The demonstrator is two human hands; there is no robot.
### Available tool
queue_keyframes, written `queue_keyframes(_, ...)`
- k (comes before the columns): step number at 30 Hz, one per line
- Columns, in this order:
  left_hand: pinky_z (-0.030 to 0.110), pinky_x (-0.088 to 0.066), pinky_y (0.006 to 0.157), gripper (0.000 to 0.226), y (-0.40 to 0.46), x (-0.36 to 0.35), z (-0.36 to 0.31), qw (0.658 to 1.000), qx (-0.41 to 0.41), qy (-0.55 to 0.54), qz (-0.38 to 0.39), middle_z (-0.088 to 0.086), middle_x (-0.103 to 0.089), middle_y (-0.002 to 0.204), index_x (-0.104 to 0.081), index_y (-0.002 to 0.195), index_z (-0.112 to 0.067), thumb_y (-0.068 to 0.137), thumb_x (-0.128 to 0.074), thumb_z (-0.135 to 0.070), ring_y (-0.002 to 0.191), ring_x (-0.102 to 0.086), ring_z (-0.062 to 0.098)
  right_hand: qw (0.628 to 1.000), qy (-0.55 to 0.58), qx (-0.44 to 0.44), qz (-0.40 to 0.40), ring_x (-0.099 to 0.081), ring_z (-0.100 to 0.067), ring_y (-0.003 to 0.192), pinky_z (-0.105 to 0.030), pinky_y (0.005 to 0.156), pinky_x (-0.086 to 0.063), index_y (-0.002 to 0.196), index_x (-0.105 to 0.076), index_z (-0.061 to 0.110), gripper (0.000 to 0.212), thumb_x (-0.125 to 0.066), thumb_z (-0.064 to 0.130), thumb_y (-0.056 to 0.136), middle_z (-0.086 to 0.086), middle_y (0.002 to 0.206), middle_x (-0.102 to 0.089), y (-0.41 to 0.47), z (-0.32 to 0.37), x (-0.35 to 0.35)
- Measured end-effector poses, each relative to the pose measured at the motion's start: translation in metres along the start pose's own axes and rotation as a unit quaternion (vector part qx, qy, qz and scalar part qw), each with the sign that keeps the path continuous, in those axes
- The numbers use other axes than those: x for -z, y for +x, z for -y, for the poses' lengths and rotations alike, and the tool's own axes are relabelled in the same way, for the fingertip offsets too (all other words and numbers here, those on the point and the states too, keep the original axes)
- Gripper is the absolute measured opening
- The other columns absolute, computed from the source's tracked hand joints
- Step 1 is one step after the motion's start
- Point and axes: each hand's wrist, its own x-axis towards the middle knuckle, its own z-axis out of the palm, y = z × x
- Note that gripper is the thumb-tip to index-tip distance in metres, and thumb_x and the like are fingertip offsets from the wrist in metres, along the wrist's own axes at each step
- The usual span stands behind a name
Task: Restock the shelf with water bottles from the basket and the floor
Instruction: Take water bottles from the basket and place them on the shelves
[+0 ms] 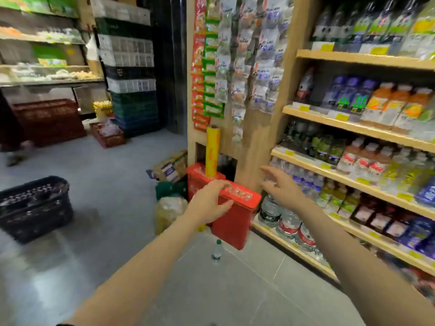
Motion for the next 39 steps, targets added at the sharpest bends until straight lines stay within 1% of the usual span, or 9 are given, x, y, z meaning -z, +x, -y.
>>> queue_keyframes(4,0.040,-0.048,0.086,0.052,-0.055,-0.009,0.090,0.993,0.101,-0.028,0.053,0.005,-0.060,0.109,-0.055,0.121,-0.014,0.078,-0.060,-0.043,0.095,-0.058,0.016,0.991,0.015,-0.038,0.124,-0.051,-0.024,0.121,-0.028,0.099,-0.040,0.132,-0.048,0.011,0.047,-0.061,0.016,0.088,-0.010,0.135,-0.051,0.010,-0.019,-0.102)
queue_keyframes(8,0.030,-0.043,0.088,0.082,-0.112,0.018,0.185,0.976,0.209,-0.039,0.045,0.015,-0.059,0.112,-0.053,0.124,-0.003,0.064,-0.041,-0.057,0.096,-0.056,0.019,0.978,0.027,-0.046,0.201,-0.057,-0.020,0.109,-0.016,0.087,-0.036,0.124,-0.055,0.009,0.036,-0.060,0.010,0.087,-0.009,0.122,-0.059,0.039,-0.013,-0.202)
queue_keyframes(11,0.020,-0.037,0.084,0.086,-0.143,0.052,0.271,0.962,0.271,-0.028,0.031,0.013,-0.059,0.109,-0.054,0.123,-0.001,0.060,-0.040,-0.058,0.093,-0.053,0.014,0.971,0.034,-0.045,0.231,-0.056,-0.015,0.104,-0.013,0.082,-0.035,0.123,-0.056,0.008,0.035,-0.058,0.011,0.089,-0.004,0.119,-0.059,0.081,0.008,-0.278)
queue_keyframes(15,0.020,-0.040,0.080,0.060,-0.177,0.109,0.375,0.920,0.388,-0.028,0.038,0.003,-0.057,0.104,-0.055,0.122,-0.004,0.074,-0.065,-0.039,0.086,-0.051,0.014,0.955,0.043,-0.075,0.282,-0.057,-0.022,0.101,-0.021,0.081,-0.040,0.127,-0.051,0.005,0.039,-0.056,0.004,0.088,-0.013,0.126,-0.057,0.139,0.055,-0.384)
queue_keyframes(18,0.035,-0.049,0.085,0.059,-0.192,0.148,0.445,0.897,0.440,-0.030,0.023,0.006,-0.060,0.102,-0.055,0.120,-0.008,0.074,-0.064,-0.043,0.083,-0.055,0.018,0.936,0.039,-0.100,0.335,-0.055,-0.030,0.112,-0.028,0.085,-0.042,0.131,-0.046,0.002,0.045,-0.058,0.002,0.087,-0.019,0.131,-0.051,0.182,0.095,-0.455)
queue_keyframes(22,0.022,-0.040,0.079,0.043,-0.180,0.199,0.520,0.872,0.489,-0.021,-0.018,0.008,-0.059,0.106,-0.053,0.122,-0.008,0.084,-0.068,-0.022,0.086,-0.054,0.018,0.917,0.053,-0.107,0.379,-0.052,-0.026,0.116,-0.024,0.082,-0.039,0.135,-0.042,0.007,0.047,-0.057,0.012,0.090,-0.013,0.133,-0.049,0.250,0.145,-0.533)
queue_keyframes(26,0.023,-0.040,0.080,0.041,-0.170,0.239,0.589,0.840,0.536,-0.051,-0.060,0.000,-0.055,0.108,-0.050,0.125,-0.017,0.087,-0.063,-0.028,0.094,-0.055,0.018,0.908,0.056,-0.091,0.404,-0.051,-0.022,0.111,-0.023,0.084,-0.037,0.134,-0.044,0.010,0.047,-0.058,0.018,0.090,-0.014,0.130,-0.050,0.318,0.186,-0.602)
queue_keyframes(31,0.031,-0.048,0.087,0.043,-0.153,0.287,0.686,0.815,0.571,-0.041,-0.089,0.002,-0.056,0.112,-0.048,0.126,-0.020,0.088,-0.061,-0.032,0.097,-0.057,0.018,0.896,0.067,-0.070,0.433,-0.048,-0.018,0.109,-0.025,0.089,-0.037,0.134,-0.043,0.012,0.047,-0.058,0.019,0.090,-0.015,0.132,-0.049,0.413,0.227,-0.694)
queue_keyframes(39,0.028,-0.043,0.082,0.044,-0.112,0.382,0.843,0.728,0.663,-0.053,-0.166,0.009,-0.056,0.119,-0.050,0.126,-0.013,0.086,-0.063,-0.025,0.106,-0.055,0.022,0.865,0.055,-0.036,0.498,-0.044,-0.015,0.101,-0.021,0.085,-0.034,0.133,-0.044,0.007,0.049,-0.061,0.011,0.088,-0.021,0.132,-0.049,0.576,0.314,-0.844)
